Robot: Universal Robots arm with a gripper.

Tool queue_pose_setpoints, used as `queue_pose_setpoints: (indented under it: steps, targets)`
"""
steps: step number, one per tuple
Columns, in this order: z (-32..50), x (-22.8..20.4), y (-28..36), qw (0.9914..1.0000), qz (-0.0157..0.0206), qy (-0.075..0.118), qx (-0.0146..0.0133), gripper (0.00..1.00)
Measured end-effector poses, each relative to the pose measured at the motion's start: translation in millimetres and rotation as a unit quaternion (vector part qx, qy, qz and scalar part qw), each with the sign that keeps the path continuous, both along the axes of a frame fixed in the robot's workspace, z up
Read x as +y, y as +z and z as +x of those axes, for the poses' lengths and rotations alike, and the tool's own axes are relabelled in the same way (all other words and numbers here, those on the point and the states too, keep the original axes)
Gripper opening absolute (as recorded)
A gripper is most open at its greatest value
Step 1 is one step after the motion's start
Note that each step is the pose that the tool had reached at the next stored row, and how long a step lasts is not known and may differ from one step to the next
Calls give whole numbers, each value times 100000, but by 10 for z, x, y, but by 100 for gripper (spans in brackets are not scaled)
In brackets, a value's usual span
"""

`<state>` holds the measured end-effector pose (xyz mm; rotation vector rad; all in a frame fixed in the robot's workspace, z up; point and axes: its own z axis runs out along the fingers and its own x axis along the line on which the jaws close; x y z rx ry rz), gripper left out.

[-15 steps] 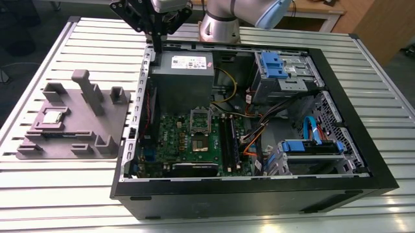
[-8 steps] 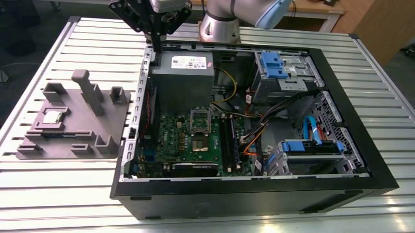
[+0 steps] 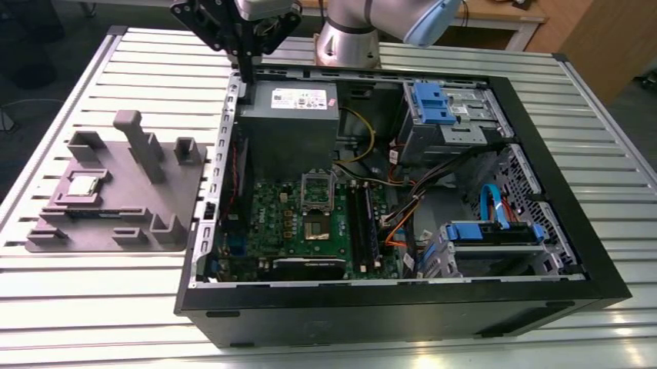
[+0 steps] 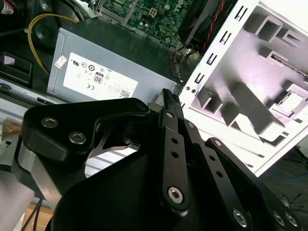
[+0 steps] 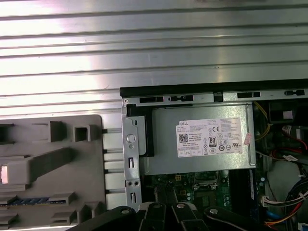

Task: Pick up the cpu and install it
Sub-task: 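Reach for the cpu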

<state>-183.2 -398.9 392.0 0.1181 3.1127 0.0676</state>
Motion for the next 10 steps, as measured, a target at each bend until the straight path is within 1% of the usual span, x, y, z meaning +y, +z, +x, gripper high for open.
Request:
queue_pose_setpoints:
  steps: [10]
  targets:
    - [-23,0,-2,100000,-1,3,-1,11]
